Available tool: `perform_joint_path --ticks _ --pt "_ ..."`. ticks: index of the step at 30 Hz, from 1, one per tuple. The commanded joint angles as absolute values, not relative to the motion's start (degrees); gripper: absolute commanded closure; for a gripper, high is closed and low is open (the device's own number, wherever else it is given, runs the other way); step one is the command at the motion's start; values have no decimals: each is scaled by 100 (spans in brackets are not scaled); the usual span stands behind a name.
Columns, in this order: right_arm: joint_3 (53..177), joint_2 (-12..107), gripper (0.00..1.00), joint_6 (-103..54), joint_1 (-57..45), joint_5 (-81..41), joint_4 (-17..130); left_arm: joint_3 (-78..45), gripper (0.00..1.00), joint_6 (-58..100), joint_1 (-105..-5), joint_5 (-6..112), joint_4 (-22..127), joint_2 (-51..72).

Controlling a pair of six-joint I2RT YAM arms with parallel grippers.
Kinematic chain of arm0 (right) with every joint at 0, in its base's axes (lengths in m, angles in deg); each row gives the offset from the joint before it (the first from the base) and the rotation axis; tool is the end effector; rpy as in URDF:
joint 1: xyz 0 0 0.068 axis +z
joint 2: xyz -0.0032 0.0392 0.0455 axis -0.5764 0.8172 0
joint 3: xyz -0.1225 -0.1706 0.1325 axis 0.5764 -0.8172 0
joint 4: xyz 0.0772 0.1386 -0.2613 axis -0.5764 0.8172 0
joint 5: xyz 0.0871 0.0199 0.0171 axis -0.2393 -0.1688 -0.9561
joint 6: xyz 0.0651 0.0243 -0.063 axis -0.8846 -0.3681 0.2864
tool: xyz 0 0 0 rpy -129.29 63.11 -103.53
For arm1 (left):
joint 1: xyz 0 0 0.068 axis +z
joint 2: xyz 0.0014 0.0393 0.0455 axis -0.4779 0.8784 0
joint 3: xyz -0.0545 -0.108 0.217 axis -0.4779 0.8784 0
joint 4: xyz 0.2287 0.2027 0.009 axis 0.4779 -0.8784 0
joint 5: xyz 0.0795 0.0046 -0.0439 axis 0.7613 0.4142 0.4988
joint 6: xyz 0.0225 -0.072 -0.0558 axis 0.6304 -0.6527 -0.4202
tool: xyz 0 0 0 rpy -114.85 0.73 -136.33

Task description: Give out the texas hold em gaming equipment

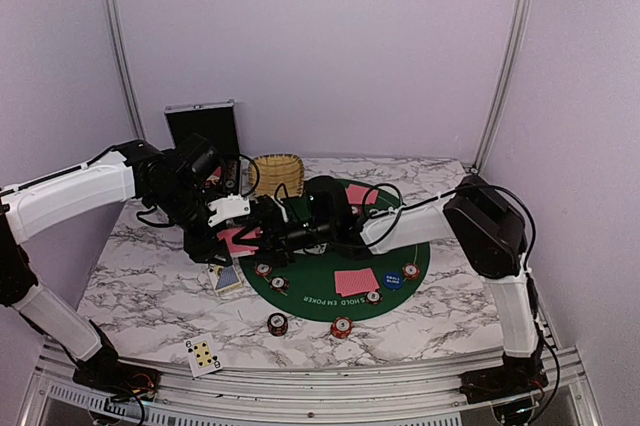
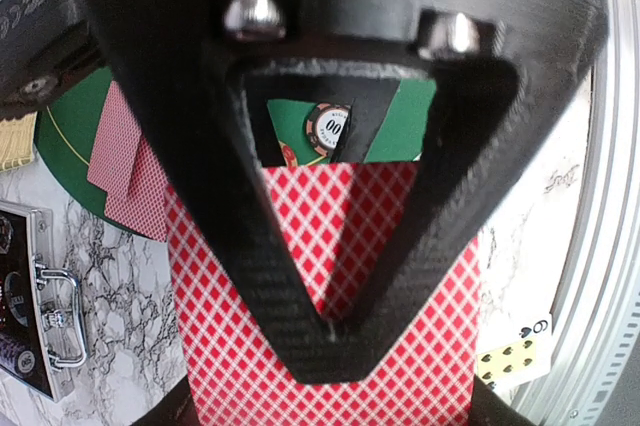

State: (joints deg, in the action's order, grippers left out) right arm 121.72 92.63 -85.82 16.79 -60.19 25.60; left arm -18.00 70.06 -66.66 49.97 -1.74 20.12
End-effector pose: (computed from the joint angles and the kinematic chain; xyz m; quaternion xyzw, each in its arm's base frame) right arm 0.2832 0.4644 0.1163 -0.1496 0.7455 0.6495 0.0049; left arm 0.2796 -0.2401 0.2084 0.6117 0.7528 -0.0948 0.2240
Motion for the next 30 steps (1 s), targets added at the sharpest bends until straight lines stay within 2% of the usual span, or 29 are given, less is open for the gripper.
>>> perform_joint_path --ticks 1,4,10,18,23,30 --pt "11853 8967 30 -8286 1536 -5874 2947 -1953 98 7007 -6667 4882 -148 1887" --pt "11719 8879 35 -8268 1503 -5887 2927 -1962 98 7007 -6669 4886 -148 1897" --pt "11519 8682 58 -8474 1439 -5964 2595 -1956 98 7003 -6667 4909 -148 1934" --pt "11509 8431 78 -8518 1394 -6017 2564 -1946 98 7025 -6669 4953 -148 1987" --pt "11345 8267 87 -8692 1359 -6036 2300 -1956 98 7029 -6669 4971 -148 2011" --pt "10980 8131 93 -9498 1341 -6085 1213 -1955 98 7037 -6669 5005 -148 2044"
